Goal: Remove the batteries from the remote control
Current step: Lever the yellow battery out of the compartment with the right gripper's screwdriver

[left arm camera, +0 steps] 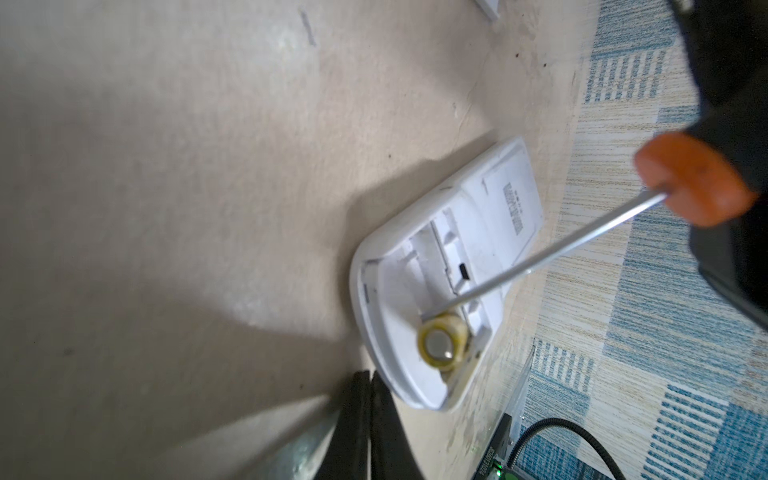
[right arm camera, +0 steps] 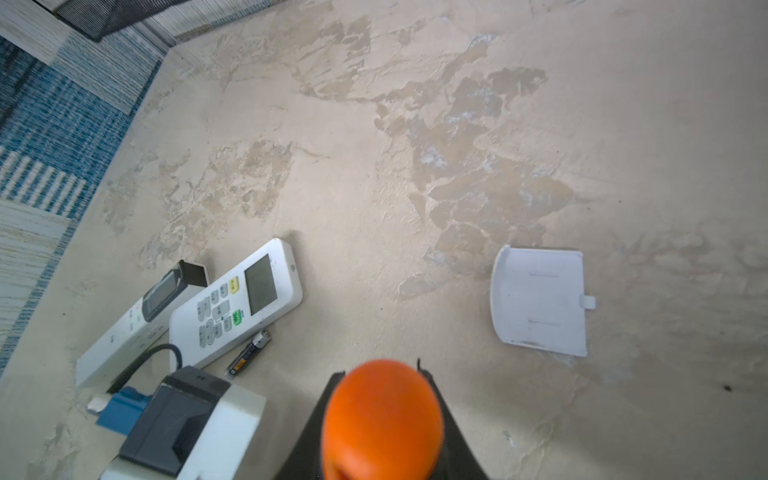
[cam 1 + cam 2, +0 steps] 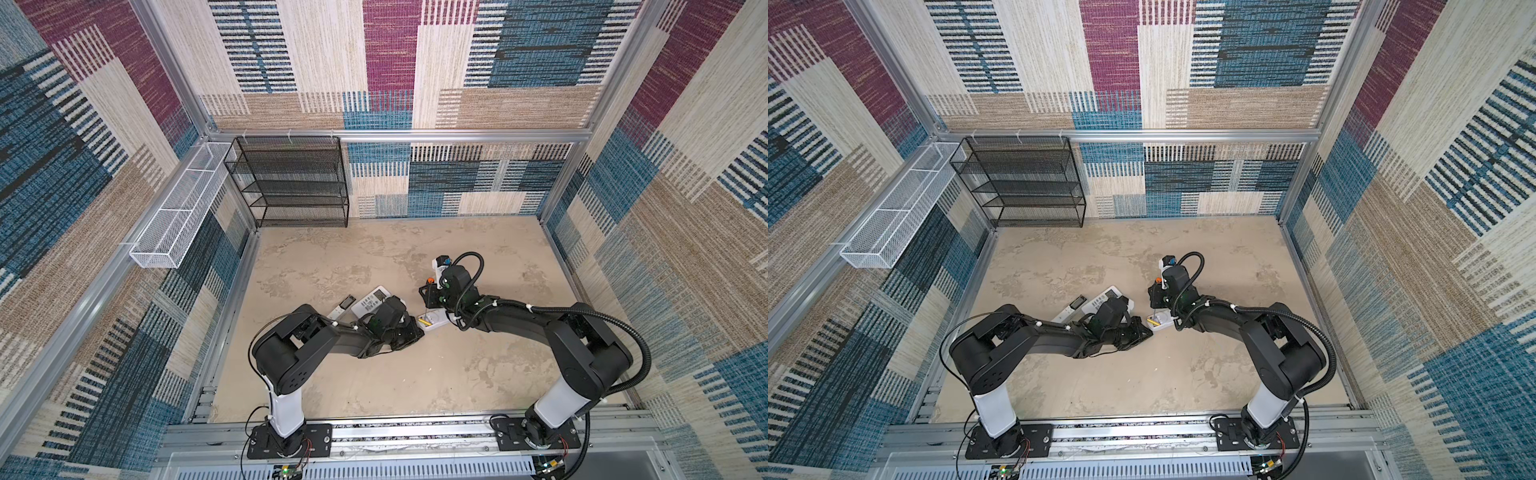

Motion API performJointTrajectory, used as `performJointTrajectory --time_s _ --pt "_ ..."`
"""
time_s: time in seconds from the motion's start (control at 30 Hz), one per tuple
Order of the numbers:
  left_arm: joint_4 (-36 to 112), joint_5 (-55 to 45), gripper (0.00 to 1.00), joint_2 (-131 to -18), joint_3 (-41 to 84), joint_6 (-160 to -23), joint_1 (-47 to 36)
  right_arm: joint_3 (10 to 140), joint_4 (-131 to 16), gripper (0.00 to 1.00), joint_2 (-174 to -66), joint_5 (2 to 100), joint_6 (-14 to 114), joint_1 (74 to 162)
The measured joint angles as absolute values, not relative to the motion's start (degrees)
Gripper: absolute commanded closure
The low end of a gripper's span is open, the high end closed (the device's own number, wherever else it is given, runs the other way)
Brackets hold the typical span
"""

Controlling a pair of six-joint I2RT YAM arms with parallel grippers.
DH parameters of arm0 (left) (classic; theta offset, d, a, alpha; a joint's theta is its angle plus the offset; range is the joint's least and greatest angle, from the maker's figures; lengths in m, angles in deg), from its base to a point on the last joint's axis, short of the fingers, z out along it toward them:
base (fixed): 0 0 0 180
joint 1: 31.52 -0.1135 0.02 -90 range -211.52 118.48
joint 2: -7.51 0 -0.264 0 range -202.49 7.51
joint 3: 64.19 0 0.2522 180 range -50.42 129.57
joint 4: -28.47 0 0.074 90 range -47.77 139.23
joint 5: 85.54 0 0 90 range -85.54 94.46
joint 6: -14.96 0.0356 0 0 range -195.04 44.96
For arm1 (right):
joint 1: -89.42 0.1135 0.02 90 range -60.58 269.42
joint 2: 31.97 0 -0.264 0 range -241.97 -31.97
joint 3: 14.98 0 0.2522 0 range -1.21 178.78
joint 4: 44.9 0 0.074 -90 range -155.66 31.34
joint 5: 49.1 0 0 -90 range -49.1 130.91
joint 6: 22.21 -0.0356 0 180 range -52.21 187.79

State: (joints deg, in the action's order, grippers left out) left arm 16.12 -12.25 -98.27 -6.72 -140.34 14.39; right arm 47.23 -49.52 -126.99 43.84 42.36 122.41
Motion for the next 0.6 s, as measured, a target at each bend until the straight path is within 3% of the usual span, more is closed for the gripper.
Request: performJointTrajectory --time_s 0.6 --pt "13.52 -11.94 0.91 -97.48 -9.08 -141.3 14.39 54.01 -60.36 1.0 -128.24 41.9 47.1 124.01"
